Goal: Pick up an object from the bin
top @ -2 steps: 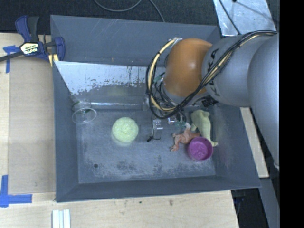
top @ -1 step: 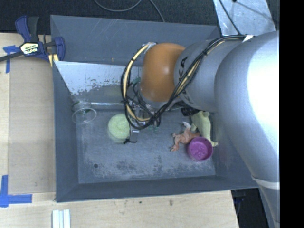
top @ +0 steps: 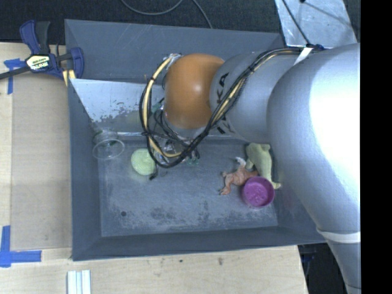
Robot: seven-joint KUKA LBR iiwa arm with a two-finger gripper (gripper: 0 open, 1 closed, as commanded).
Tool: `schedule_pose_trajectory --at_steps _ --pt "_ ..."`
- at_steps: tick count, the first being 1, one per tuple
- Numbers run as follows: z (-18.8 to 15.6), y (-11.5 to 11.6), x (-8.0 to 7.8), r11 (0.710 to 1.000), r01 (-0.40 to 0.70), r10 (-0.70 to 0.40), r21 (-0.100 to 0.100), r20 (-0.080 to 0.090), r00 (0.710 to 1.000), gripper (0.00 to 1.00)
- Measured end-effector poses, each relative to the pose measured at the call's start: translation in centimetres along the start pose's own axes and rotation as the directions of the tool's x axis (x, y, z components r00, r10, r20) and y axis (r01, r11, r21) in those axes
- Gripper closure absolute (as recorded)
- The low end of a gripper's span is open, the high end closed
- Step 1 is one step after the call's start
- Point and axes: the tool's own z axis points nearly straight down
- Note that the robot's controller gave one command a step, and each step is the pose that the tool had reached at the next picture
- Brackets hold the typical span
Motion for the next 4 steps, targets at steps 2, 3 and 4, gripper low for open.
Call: schedule_pose_trajectory --at_steps 2,3,4 --pt "-0.2 0.0 0.1 1.000 -0.001 0.001 0.000 -0.003 1.000 1.00" --pt "-1.3 0.0 0.2 1.000 -0.001 0.001 0.000 -0.009 1.000 1.00" --pt "-3.5 0.0 0.2 1.000 -0.001 0.001 0.001 -0.011 1.000 1.00"
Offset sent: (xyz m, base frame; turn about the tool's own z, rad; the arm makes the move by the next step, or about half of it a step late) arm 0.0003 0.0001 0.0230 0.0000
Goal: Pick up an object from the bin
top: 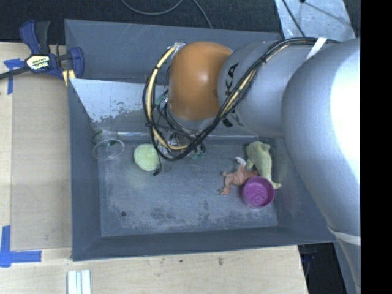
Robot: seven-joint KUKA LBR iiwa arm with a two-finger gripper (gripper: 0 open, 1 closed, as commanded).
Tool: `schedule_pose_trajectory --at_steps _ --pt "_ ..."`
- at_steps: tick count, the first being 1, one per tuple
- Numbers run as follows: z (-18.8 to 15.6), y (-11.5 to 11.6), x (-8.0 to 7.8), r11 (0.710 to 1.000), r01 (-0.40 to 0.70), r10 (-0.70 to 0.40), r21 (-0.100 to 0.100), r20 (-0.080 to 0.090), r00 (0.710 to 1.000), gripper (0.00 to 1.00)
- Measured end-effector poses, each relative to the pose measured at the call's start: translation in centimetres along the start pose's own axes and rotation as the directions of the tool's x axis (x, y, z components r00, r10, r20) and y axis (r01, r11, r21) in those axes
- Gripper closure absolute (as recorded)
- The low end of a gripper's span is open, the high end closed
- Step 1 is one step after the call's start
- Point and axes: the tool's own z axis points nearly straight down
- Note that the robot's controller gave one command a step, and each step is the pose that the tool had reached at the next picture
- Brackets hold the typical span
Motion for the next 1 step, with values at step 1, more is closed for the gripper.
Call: schedule_pose_trajectory --at_steps 1 --pt "-1.88 0.00 -0.22 1.000 0.000 0.000 0.000 0.010 1.000 1.00"
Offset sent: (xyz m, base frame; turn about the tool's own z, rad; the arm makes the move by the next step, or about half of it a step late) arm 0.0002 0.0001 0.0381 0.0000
